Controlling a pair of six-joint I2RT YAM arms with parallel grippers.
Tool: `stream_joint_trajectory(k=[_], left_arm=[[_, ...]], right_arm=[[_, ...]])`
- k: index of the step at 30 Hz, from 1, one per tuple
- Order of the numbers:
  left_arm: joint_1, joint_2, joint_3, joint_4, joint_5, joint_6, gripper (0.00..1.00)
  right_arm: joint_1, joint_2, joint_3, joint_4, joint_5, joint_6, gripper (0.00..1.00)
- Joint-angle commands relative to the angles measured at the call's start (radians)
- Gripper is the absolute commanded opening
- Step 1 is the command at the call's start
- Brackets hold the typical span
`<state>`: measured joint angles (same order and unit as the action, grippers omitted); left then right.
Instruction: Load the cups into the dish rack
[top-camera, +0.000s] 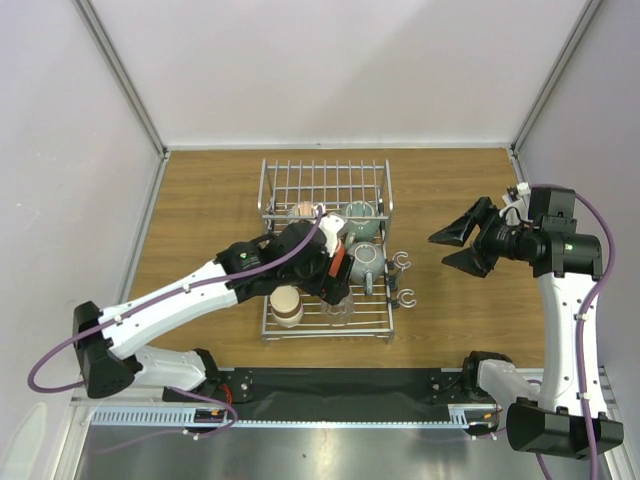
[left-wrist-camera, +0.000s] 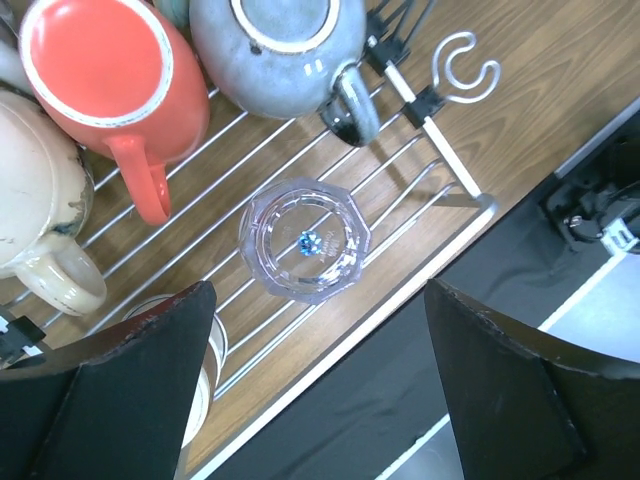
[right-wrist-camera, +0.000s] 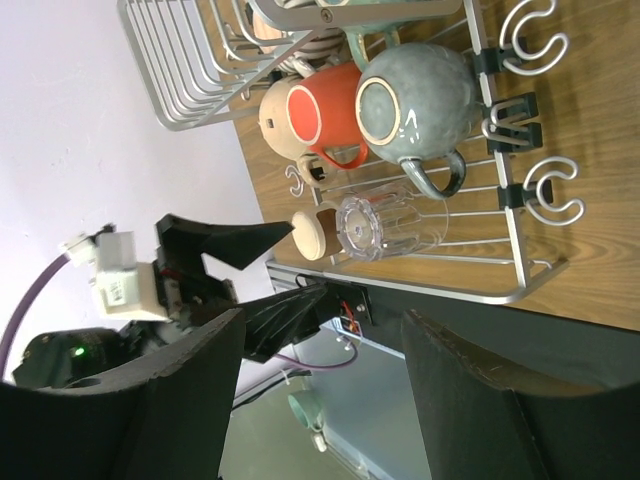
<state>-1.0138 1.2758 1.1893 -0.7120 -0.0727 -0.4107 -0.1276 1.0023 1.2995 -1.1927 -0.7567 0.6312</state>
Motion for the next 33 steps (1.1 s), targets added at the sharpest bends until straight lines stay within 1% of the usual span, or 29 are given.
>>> stream_joint_trajectory(k=[1,4,5,8,10,13,14,16,17,18,19,20,21,22,23,24,25,26,27,28,29,30,31,33], left_arm=[[0.004,-0.087,0.021,0.042,0.013,-0.017,0.91],[0.006,-0.119,0.02,0.069,0.034,-0.025,0.93],[0.007,-0.144,0.018,0.097,0.06,-0.037,0.95],[0.012,-0.171,0.016,0.178,0.111,-0.059,0.99],[0.014,-0.203,0.007,0.21,0.129,-0.083,1.0],[0.033,-0.275,-0.043,0.295,0.149,-0.131,1.0],[0.041,-0.306,-0.063,0.348,0.151,-0.151,1.0],[0.081,-0.392,-0.13,0.39,0.175,-0.174,1.0],[0.102,-0.418,-0.151,0.416,0.188,-0.204,1.0],[0.153,-0.443,-0.174,0.427,0.203,-0.218,0.99],[0.178,-0.495,-0.218,0.437,0.243,-0.23,1.0],[0.204,-0.516,-0.243,0.463,0.26,-0.253,1.0],[0.249,-0.544,-0.267,0.48,0.28,-0.267,1.0],[0.271,-0.59,-0.322,0.5,0.303,-0.28,1.0],[0.293,-0.619,-0.35,0.543,0.332,-0.31,1.0],[0.334,-0.645,-0.382,0.568,0.344,-0.33,1.0],[0.357,-0.671,-0.454,0.594,0.356,-0.353,1.0],[0.383,-0.728,-0.488,0.655,0.39,-0.405,1.0],[0.435,-0.751,-0.523,0.689,0.41,-0.436,1.0],[0.461,-0.776,-0.592,0.709,0.428,-0.471,1.0],[0.484,-0.812,-0.623,0.799,0.454,-0.538,1.0],[0.521,-0.829,-0.649,0.828,0.496,-0.566,1.0],[0.535,-0.84,-0.68,0.848,0.513,-0.585,1.0],[0.558,-0.872,-0.686,0.859,0.536,-0.582,1.0]], right_arm=[[-0.001,-0.027,-0.015,0.025,-0.001,-0.018,0.7],[0.003,-0.04,-0.025,0.031,0.008,-0.03,0.73],[0.005,-0.044,-0.034,0.038,0.023,-0.04,0.75],[0.025,-0.051,-0.051,0.05,0.051,-0.057,0.78],[0.048,-0.057,-0.06,0.062,0.105,-0.065,0.82],[0.124,-0.077,-0.083,0.119,0.201,-0.062,0.88],[0.193,-0.083,-0.094,0.157,0.262,-0.061,0.94],[0.267,-0.099,-0.12,0.197,0.344,-0.039,1.0],[0.296,-0.105,-0.129,0.209,0.426,-0.03,1.0],[0.366,-0.119,-0.14,0.223,0.471,-0.016,1.0],[0.397,-0.131,-0.172,0.26,0.518,0.016,1.0],[0.434,-0.146,-0.192,0.284,0.612,0.031,1.0],[0.488,-0.171,-0.222,0.313,0.65,0.044,1.0],[0.512,-0.218,-0.253,0.367,0.689,0.074,1.0],[0.529,-0.246,-0.323,0.389,0.745,0.094,1.0],[0.542,-0.27,-0.356,0.41,0.755,0.107,1.0],[0.549,-0.31,-0.383,0.445,0.755,0.117,1.0],[0.551,-0.326,-0.437,0.458,0.746,0.13,1.0],[0.549,-0.336,-0.454,0.465,0.74,0.14,1.0],[0.549,-0.356,-0.471,0.475,0.732,0.15,1.0],[0.551,-0.366,-0.48,0.475,0.725,0.171,1.0],[0.549,-0.372,-0.488,0.472,0.724,0.176,1.0],[0.549,-0.379,-0.494,0.472,0.721,0.182,1.0],[0.551,-0.422,-0.499,0.479,0.735,0.191,1.0]])
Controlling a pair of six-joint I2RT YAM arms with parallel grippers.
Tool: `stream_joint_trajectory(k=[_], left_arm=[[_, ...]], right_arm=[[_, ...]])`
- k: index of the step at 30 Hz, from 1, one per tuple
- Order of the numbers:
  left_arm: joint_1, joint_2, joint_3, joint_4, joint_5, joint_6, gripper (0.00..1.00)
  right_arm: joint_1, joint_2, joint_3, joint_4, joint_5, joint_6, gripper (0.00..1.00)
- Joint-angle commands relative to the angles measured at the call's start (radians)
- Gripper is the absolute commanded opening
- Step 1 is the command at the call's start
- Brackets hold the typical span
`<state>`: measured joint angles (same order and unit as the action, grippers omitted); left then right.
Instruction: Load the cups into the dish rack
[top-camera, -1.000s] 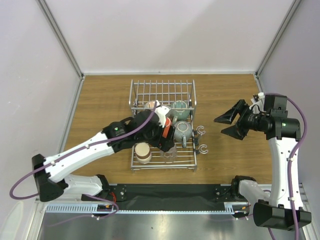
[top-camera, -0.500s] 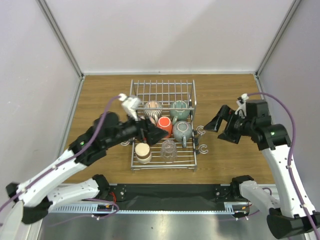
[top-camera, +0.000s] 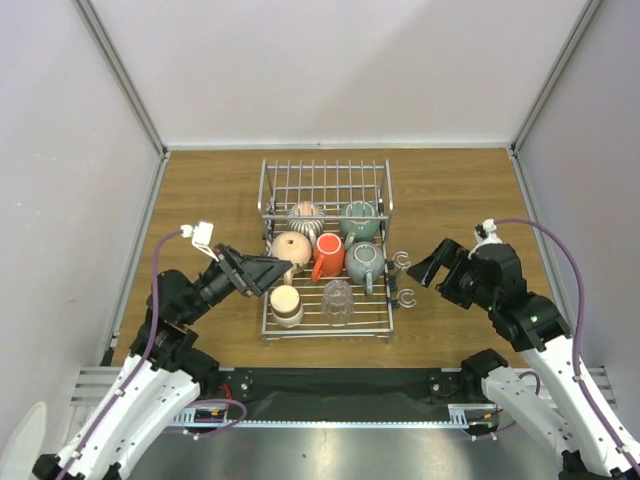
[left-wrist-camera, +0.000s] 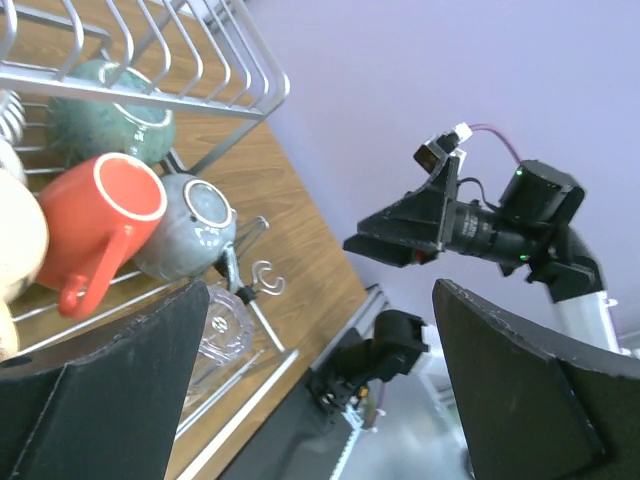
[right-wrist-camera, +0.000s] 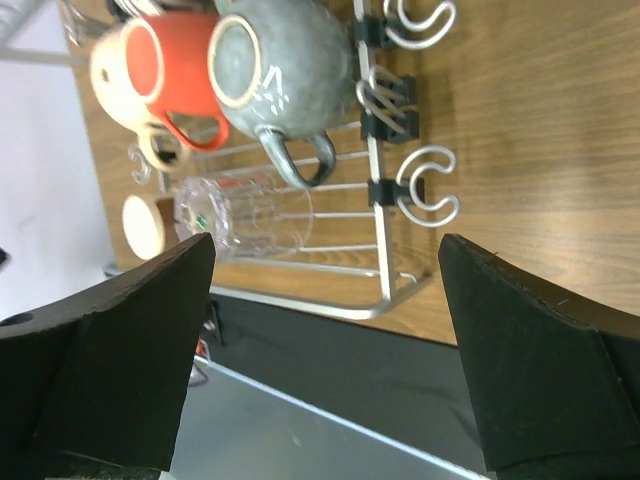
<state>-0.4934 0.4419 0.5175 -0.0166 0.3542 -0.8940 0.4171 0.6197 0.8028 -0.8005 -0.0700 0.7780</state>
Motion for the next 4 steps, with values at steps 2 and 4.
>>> stream_joint_trajectory(k=[2,4], left_arm=[[0.047,-0.061,-0.01,0.159,0.109,-0.088,1.0],[0.05,-0.101,-0.031,0.184,0.114,-0.091,1.0]], right_arm=[[0.009,-0.098,-0.004,0.098,0.105,0.052,1.0],[0.009,-0.139,-0.01,0.131,0.084,0.02,1.0]])
